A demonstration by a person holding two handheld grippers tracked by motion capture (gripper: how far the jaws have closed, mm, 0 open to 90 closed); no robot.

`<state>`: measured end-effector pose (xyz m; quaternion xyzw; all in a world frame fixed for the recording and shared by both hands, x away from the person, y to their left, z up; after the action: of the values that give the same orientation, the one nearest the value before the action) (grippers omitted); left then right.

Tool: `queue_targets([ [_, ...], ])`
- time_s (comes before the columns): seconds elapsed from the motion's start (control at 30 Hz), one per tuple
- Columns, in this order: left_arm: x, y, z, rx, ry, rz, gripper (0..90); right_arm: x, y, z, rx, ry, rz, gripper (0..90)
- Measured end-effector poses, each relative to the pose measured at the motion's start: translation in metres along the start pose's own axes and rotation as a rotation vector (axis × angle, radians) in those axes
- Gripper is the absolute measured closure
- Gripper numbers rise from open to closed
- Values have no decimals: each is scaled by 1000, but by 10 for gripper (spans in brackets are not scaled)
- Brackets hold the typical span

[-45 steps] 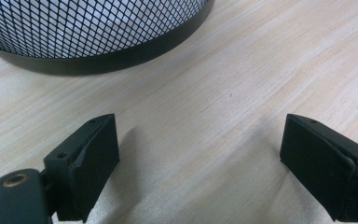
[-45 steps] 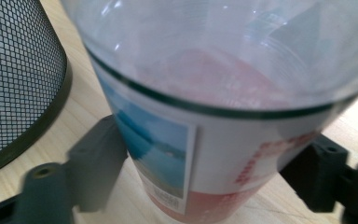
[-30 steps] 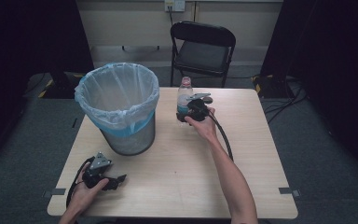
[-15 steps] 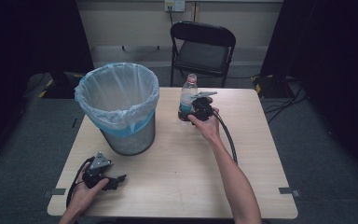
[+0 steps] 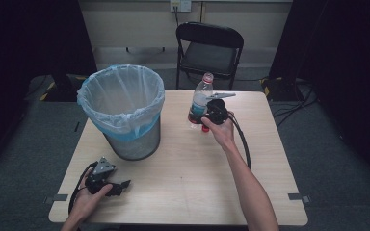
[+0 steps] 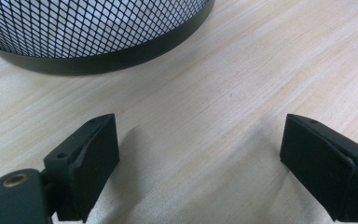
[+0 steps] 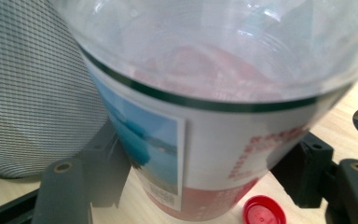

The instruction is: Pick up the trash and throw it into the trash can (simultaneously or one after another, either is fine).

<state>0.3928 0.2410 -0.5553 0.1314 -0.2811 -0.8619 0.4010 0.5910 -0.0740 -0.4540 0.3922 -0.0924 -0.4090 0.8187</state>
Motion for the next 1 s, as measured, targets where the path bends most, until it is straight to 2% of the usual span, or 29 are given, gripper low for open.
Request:
queue_targets([
  [0.13,0,0,0,0,0,0,112,-3,1,5,-3,2,-1,286],
  [0.27,0,0,0,0,0,0,112,-7,7,13,18,11,-7,287],
  [0.63,0,0,0,0,0,1,111,-17,20,34,81,12,23,290],
  [0.77,0,0,0,0,0,0,111,-19,23,39,83,13,21,290],
  [1.0,0,0,0,0,0,1,112,-28,41,57,140,27,25,291],
])
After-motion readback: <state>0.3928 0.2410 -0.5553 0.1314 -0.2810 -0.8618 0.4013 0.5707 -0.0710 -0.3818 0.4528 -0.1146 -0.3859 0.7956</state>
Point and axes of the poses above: each handheld gripper's, and its own axes: z roughly backward along the jaws, y roughly out of its top, x roughly to its right, the point moved 8 cm from there along -z, roughly forward along the jaws, and after that the axes turned 11 degrees about -x, right-handed, at the moved point
